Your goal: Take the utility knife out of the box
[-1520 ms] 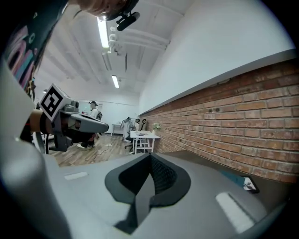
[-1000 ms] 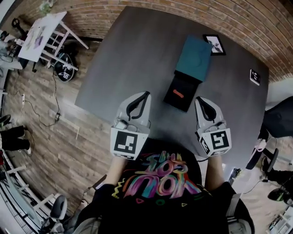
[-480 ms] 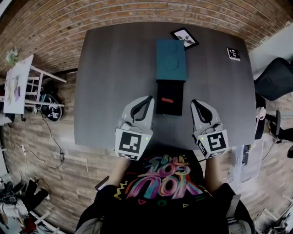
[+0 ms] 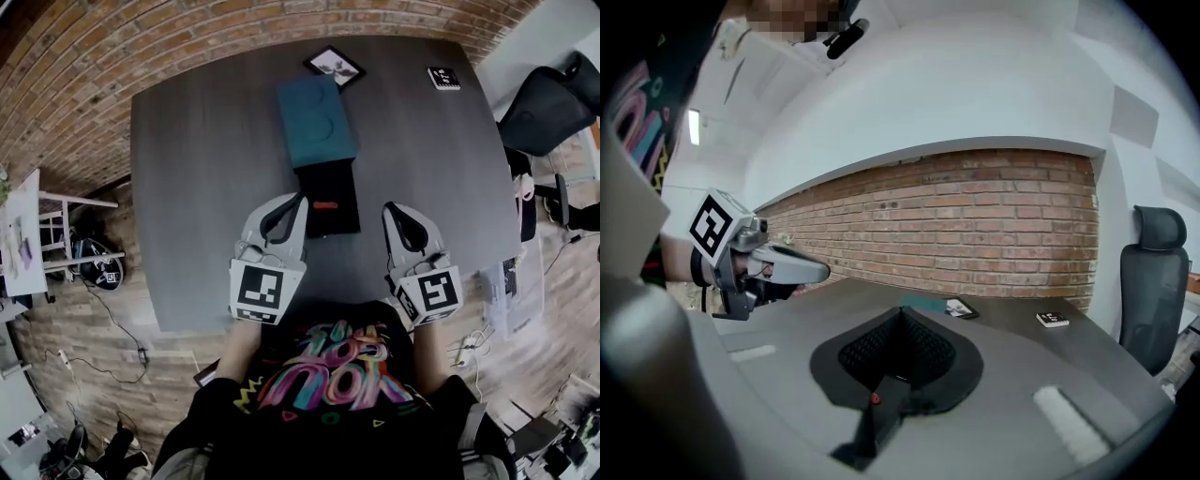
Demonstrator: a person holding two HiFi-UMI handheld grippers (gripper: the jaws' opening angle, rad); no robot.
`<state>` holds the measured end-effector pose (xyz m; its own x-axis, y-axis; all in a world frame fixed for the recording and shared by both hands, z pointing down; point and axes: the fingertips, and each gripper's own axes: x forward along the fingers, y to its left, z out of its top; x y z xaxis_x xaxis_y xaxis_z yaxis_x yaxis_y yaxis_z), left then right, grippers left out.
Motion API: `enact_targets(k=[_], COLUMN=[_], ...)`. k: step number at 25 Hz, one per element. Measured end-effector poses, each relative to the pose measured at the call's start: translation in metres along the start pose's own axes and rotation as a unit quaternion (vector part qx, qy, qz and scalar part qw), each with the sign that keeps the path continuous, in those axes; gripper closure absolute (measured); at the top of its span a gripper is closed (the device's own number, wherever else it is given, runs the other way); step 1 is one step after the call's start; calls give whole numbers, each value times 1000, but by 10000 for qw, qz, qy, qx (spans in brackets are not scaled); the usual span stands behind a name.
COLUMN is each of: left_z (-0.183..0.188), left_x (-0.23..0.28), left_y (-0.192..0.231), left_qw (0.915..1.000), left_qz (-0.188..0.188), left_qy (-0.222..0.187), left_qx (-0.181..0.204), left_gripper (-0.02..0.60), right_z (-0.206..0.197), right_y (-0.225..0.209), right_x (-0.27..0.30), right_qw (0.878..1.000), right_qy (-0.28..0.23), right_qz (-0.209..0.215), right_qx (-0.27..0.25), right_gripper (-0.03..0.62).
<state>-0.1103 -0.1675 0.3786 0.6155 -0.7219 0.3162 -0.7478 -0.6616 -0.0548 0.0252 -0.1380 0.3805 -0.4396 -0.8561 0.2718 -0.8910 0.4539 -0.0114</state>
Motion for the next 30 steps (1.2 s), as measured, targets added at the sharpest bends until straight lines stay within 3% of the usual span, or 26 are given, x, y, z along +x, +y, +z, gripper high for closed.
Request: enact_targets(k=[7,19,30], left_z=[-6,-36,-71], left_x=[11,34,53], left_y=[-10,-31,-47], left_qw=[9996,9928,9774], left_qz=[-176,-580,-1188], left_qy=[148,806,1436], left_qx=[133,673,993], left_gripper=[580,557,500], right_z=[-9,-19,-27], right_y=[1,4,5], right_x=[-11,-13,-13], right_qw=[9999,9994,9984], right_qy=[47,-83,-197], right_qz=[-57,46,5], right_qx=[114,325,531], right_gripper=[594,594,594])
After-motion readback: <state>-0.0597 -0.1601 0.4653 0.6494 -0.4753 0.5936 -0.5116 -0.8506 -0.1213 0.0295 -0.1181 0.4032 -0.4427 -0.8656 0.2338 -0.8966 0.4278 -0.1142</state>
